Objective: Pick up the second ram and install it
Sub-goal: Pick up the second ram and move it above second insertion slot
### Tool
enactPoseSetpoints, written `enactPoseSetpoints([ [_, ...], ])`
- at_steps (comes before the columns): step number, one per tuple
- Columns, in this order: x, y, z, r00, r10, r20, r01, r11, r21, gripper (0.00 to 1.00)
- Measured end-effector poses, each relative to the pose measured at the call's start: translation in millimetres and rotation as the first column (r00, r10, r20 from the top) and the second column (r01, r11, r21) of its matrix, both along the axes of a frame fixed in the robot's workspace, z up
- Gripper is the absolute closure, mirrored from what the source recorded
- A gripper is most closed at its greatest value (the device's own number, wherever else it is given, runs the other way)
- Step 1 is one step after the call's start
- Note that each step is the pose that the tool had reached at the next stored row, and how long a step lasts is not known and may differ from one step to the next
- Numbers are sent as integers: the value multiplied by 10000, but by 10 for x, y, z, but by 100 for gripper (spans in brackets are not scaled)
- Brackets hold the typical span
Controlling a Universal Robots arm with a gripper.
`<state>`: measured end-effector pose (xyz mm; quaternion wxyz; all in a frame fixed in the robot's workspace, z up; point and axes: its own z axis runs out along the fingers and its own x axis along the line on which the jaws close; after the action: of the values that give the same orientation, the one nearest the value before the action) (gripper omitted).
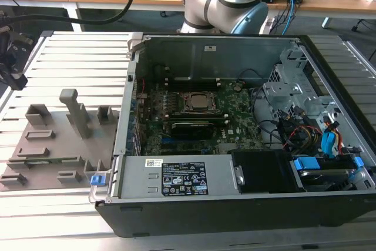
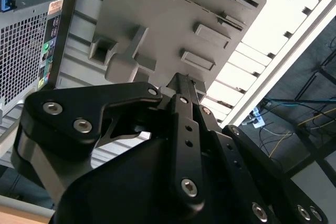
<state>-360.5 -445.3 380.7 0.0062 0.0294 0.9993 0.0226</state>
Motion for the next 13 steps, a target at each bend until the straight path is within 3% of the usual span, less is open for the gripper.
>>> enactPoseSetpoints([
  [4,0,0,0,9994,343,0,-343,9994,0,89],
  [9,0,0,-1,9904,1384,0,-1384,9904,0,89],
  [10,0,0,0,9860,1670,-1,-1670,9860,0,89],
  [11,0,0,0,9783,2070,0,-2070,9783,0,89],
  [13,0,0,0,9529,3034,-1,-3034,9529,0,89],
])
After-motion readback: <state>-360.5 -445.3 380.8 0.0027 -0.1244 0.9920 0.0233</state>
